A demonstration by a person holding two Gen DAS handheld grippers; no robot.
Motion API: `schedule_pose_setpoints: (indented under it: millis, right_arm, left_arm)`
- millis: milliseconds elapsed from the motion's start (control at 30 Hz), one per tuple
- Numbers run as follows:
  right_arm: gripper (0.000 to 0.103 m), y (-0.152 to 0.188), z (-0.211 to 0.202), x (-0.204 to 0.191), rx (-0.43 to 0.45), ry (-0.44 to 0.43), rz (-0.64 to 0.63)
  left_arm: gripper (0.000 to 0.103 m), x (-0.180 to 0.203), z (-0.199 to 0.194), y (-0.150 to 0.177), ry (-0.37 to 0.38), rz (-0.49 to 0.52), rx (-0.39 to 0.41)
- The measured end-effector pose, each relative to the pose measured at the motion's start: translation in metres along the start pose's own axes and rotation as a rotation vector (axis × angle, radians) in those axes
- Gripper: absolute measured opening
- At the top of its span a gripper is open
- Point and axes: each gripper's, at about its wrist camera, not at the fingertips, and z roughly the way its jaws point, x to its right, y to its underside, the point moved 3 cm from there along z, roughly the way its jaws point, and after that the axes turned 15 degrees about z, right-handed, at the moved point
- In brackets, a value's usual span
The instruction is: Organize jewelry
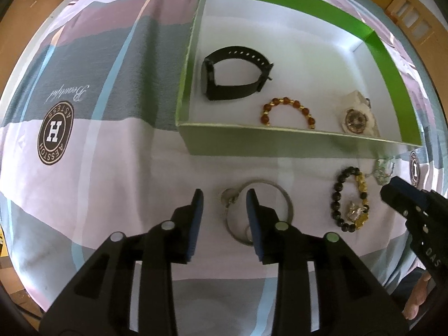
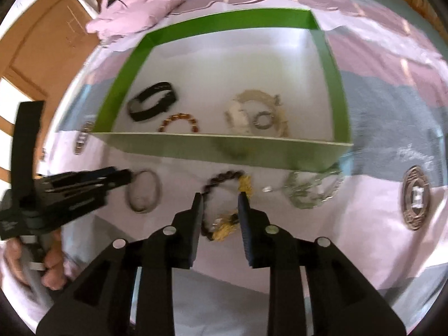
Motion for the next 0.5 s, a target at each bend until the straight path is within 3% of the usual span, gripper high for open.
schedule_pose_setpoints:
  millis: [100,233,300,367,500]
  right_arm:
    - [0.026,-0.002,0.009,0.004,0.007,0.054,0.007]
    - [0.026,-0.003,0.016,0.010,-0.033,0.020,0.041]
    - [0.026,-0.001,0.018,0.007,-0.042,0.022,0.028]
    - [0.026,0.002,0.022,0.005,-0.052,0.035,0.012]
    - [0.026,0.005,0.029,0.006,-0.069,0.042,0.010]
  left_arm:
    - [0.032,0.000,0.005,-0.002,0.005,-0.009,-0.012]
    - [0.044,0.005,0.007,-0.004,0.038,-0.005,0.003]
    - [0.045,0.010,0.011,-0.006,0.048,0.017,-0.001]
    - [0.040,0.011,0.019,-0.006,0.032,0.021,-0.023]
    - [0.017,0.007,0.019,-0.006,0.008,0.011,-0.012]
